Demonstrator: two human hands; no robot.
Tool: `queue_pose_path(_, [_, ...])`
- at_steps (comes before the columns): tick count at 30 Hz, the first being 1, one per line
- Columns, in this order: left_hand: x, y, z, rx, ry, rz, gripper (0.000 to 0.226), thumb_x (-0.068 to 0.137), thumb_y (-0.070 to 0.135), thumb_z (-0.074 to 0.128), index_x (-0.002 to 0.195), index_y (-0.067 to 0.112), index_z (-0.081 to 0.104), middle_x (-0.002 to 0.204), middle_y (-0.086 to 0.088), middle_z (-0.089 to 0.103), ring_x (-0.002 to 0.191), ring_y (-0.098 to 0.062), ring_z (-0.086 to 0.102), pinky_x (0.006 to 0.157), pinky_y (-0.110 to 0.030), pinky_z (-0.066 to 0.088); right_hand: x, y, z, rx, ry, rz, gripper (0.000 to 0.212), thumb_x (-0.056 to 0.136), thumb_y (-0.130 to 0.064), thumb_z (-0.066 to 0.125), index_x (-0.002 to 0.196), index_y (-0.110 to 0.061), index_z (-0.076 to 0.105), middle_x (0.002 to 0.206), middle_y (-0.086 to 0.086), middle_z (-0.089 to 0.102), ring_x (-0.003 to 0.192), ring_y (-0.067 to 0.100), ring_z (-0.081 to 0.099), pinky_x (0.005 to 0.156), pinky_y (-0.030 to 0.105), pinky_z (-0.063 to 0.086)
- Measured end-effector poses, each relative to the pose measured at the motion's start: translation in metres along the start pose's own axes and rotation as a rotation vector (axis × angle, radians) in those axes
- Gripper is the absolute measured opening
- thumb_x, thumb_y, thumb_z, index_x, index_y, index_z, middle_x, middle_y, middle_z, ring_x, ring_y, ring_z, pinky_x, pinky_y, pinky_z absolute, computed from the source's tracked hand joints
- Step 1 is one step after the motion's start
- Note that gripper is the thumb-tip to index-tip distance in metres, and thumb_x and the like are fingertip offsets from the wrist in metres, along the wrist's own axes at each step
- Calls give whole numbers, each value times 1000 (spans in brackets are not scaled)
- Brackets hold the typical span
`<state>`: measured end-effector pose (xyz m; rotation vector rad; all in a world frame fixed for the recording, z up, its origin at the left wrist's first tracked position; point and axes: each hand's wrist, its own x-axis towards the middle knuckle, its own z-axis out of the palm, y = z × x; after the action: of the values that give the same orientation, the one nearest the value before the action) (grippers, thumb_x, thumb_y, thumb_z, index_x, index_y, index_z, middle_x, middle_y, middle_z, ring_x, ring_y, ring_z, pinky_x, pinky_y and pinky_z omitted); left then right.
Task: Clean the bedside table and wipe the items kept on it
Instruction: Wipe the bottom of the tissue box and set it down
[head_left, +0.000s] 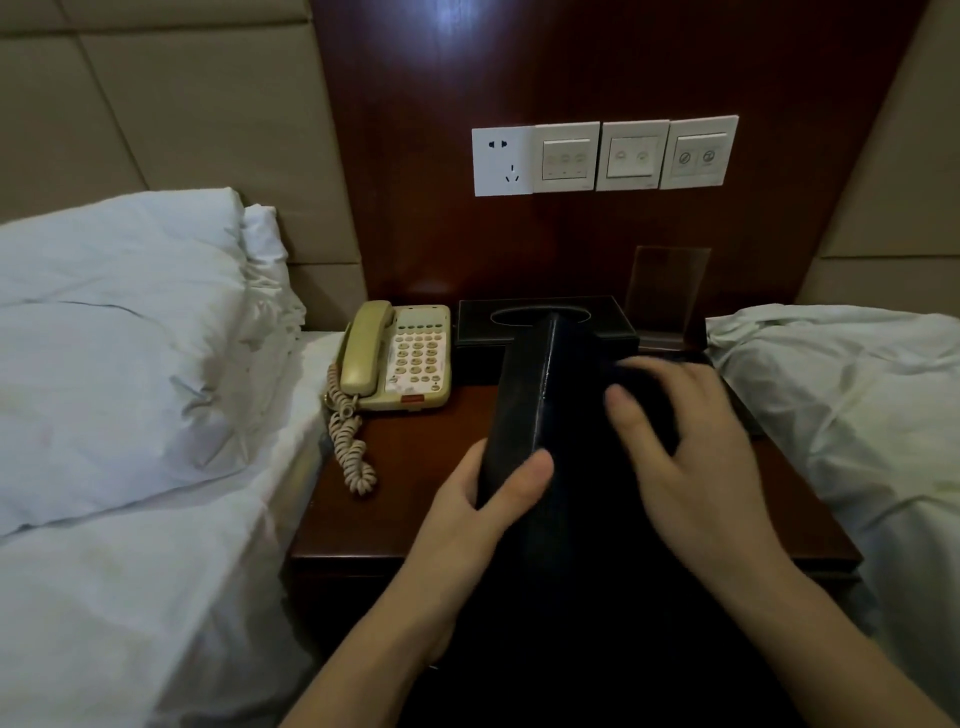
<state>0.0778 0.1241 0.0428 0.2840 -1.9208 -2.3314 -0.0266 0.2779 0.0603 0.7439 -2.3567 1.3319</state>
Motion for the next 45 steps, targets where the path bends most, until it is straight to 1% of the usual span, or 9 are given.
queue_pose_path(10, [11,-1,-4,-45,150,-5,34,99,54,49,114,34,72,97,13,80,90,-2,75,73,-17,56,-54,-28,3,27,-415,-462,25,85,-52,62,109,-50,59,127,-26,40,114,-6,52,89,9,45])
queue_pose_path(12, [13,5,-3,-38,150,18,33,101,52,49,124,39,69,110,6,79,104,-13,75,84,-28,57,-45,-23,3,31,-359,-466,24,85,-50,63,108,-46,61,125,-25,41,114,-7,51,91,6,40])
queue_pose_path(18, [18,5,9,10,91,19,33,106,47,42,128,43,66,115,16,76,102,0,72,73,-14,57,-5,-10,7,-7,-20,-206,31,87,-44,60,115,-33,64,123,-18,38,108,-12,44,88,-1,34])
queue_pose_path(25, [18,8,0,-82,160,82,60,85,80,46,129,45,67,138,3,67,129,-13,62,108,-37,44,-36,-22,4,-217,-255,-560,32,84,-41,60,115,-36,62,123,-10,47,105,5,52,77,15,50])
queue_pose_path(28, [12,11,-2,-100,63,68,60,87,73,35,132,46,65,129,7,72,122,-10,66,108,-39,47,-14,-20,2,-169,-82,-416,30,85,-36,62,115,-32,63,122,-7,47,106,3,46,82,11,37])
queue_pose_path(32, [7,13,7,34,16,-12,67,82,76,29,134,50,62,129,9,71,121,-7,64,100,-29,50,18,-5,-8,-121,74,-174,28,92,-30,60,120,-27,60,123,-1,48,110,17,51,88,32,49])
queue_pose_path(36, [7,13,7,17,38,-32,60,96,68,26,134,41,63,113,4,79,101,-6,74,80,-21,57,-28,-12,7,-206,-157,-363,38,84,-34,64,121,-36,54,130,-4,44,115,18,52,87,26,46])
queue_pose_path(40, [9,18,-2,101,64,44,51,101,62,27,130,44,65,112,5,78,108,-9,73,98,-31,51,-60,-14,10,-267,-412,-732,50,75,-38,68,123,-38,52,128,-7,45,105,11,57,77,21,55])
queue_pose_path(45, [12,24,4,324,73,146,35,107,35,44,98,33,78,100,12,78,91,3,70,72,-5,48,-30,2,-17,0,-14,-226,25,89,-36,66,114,-34,63,119,-14,50,104,-4,52,91,4,36])
